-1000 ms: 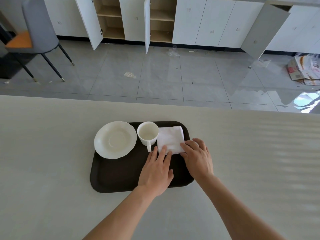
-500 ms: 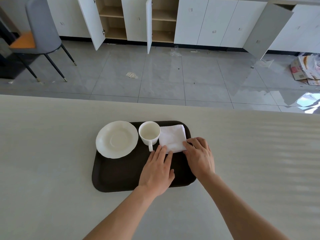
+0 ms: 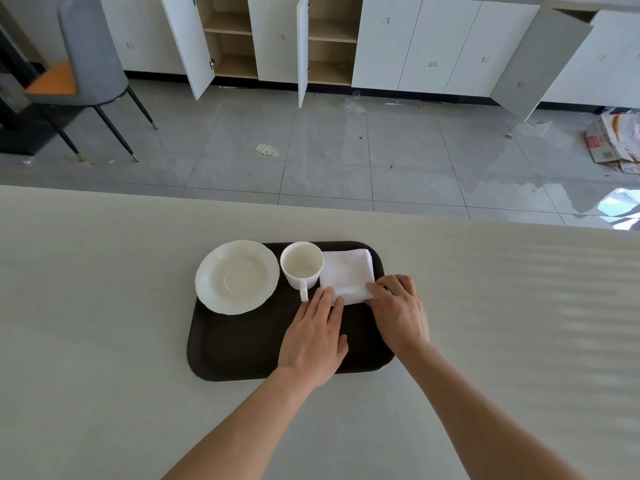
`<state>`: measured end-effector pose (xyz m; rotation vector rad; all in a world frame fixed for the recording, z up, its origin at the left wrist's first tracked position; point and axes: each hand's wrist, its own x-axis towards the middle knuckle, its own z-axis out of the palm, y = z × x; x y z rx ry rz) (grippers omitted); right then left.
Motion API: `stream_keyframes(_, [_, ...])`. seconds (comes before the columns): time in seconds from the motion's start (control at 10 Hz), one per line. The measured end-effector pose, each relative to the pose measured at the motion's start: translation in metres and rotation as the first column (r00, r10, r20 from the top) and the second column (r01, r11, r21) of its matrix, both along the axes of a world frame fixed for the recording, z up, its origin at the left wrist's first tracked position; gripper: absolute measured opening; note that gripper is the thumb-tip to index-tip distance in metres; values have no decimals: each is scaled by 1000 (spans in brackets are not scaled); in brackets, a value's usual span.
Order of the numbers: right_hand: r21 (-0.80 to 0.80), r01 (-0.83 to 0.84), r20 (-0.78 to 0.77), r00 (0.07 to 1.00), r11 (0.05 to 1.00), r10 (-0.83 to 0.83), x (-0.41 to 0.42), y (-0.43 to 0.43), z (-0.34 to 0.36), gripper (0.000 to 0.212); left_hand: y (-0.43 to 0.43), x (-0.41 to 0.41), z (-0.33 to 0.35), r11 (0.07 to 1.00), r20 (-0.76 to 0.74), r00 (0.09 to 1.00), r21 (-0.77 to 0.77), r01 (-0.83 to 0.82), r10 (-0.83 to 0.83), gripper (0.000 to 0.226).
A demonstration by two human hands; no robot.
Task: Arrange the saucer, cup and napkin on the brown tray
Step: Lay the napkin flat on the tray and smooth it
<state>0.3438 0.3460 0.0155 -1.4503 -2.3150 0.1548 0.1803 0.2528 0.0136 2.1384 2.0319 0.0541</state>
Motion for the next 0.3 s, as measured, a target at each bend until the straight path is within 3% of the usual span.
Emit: stream_keyframes(0.3, [-112, 3, 40, 999, 994, 1, -1, -7, 19, 28, -13, -2, 11, 1000, 87, 996, -14, 17, -16, 61])
